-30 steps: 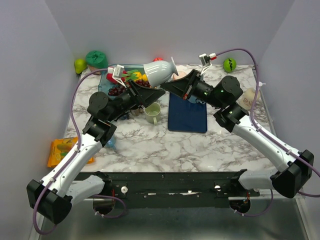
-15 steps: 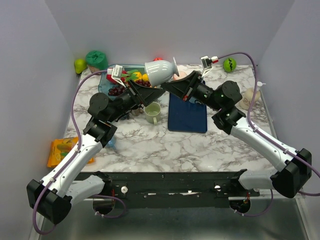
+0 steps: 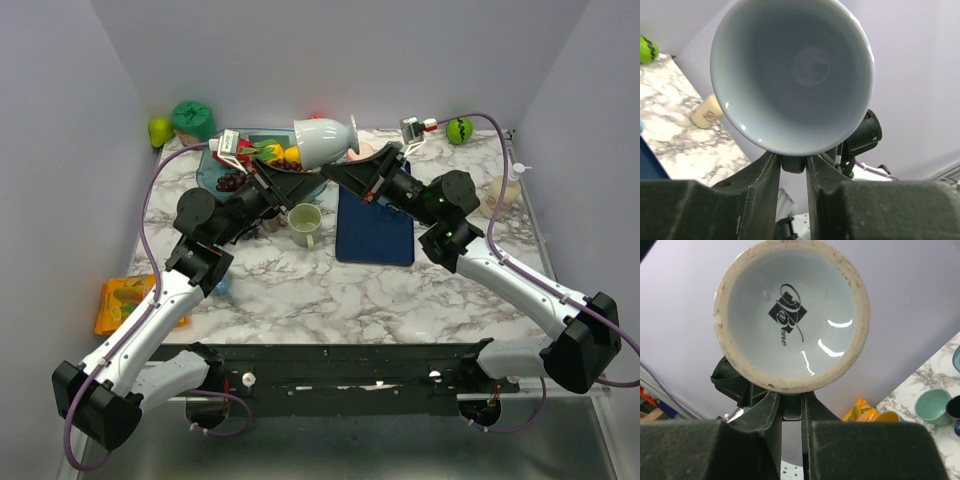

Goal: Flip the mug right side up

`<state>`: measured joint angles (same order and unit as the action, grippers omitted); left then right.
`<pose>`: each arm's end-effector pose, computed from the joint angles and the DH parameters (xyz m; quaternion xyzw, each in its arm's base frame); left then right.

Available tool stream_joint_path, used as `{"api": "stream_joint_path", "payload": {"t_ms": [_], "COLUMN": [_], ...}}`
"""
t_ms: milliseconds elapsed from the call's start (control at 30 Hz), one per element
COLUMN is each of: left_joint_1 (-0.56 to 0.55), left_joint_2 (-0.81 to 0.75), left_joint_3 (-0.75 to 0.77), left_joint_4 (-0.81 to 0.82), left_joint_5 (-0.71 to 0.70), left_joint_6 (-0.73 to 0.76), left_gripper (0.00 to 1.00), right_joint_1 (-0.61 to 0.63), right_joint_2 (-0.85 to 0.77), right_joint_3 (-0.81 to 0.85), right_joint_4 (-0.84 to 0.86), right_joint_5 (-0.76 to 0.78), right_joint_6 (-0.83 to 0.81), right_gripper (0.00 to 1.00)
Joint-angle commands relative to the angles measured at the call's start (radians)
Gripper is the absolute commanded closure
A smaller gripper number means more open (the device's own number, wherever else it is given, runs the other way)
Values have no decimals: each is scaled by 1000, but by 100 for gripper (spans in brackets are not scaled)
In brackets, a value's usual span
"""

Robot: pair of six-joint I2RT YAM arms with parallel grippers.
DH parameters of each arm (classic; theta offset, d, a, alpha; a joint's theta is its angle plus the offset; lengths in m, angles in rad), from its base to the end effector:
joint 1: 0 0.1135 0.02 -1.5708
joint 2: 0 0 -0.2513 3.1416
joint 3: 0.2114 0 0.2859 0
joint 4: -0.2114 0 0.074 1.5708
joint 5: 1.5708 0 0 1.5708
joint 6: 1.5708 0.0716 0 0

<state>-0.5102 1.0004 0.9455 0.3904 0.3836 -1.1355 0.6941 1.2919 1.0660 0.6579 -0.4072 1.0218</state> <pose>0.2481 -0.1695 0.4158 -0.0270 0.5887 -0.6618 0.4634 0.2613 0.2544 0.4095 -0.0819 0.5487 0.6953 0.4570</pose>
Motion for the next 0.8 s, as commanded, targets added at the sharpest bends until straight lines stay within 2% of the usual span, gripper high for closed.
{"api": "stream_joint_path", "payload": {"t_ms": [0,133,200,233,300,433,533,600,767], "left_joint_1": [10,10,10,10,10,10,12,10,10], "left_joint_2": [17,33,38,40,41,24,-3,-26,-65], "left_joint_3": [22,32,33,33,39,30,32,41,71], "left_joint_4": [139,151,171,177,188,191,133,68,-122], "left_joint_5": [-103,-84,-69,-65,-52,-61,-81,-110,-187], "left_joint_6": [-18,-20,-17,-17,-12,3,39,77,143], "left_gripper": [71,69,72,85,100,100,100,100,100], "right_joint_1": [59,65,71,71,71,71,71,71,71], "right_joint_2": [20,30,38,41,44,53,55,53,37], "right_joint_3": [-21,-18,-18,-21,-23,-9,-5,-9,-26], "right_joint_4": [9,3,-7,-4,-6,-52,-102,-136,-179], "right_joint_5": [-119,-122,-120,-120,-120,-113,-87,-67,1], "right_joint_6": [23,27,27,30,31,17,6,4,4], "right_gripper": [99,99,99,99,99,99,99,96,69]}}
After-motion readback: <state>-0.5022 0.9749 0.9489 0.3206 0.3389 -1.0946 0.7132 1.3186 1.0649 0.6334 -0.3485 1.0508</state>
